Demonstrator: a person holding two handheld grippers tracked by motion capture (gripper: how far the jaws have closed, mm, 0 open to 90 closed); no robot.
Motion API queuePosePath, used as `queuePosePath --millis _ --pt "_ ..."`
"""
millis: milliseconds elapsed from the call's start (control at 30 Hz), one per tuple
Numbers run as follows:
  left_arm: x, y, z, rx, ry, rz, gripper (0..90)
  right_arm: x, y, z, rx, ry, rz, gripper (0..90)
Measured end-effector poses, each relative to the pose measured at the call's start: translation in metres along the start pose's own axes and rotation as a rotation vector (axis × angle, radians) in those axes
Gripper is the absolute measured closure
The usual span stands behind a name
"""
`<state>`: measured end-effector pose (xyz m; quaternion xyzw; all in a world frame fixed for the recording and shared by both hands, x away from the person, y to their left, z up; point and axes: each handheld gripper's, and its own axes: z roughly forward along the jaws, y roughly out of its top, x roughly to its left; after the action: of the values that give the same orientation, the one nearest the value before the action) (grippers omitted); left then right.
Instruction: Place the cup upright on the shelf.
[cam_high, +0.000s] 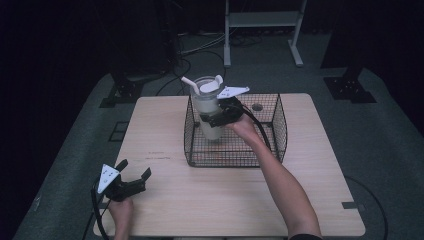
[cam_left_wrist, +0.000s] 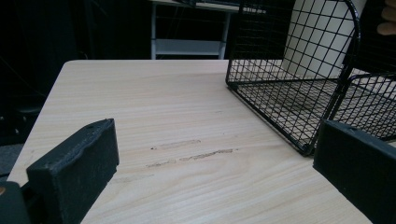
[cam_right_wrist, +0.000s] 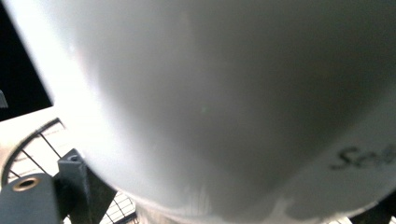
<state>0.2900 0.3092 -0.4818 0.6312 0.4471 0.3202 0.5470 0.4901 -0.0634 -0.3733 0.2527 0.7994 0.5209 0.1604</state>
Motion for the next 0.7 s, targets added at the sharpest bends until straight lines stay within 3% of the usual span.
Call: queuePosePath --millis 467,700 --pt "0.001 0.0 0.0 -0.002 -0.002 -0.001 0.0 -0.01 -0.014 0.017 0.028 0.005 0.032 8.5" --pt "0.0 0.0 0.0 -0.002 -0.003 -0.005 0.0 -0.012 -0.02 0.023 0.063 0.002 0.026 8.5"
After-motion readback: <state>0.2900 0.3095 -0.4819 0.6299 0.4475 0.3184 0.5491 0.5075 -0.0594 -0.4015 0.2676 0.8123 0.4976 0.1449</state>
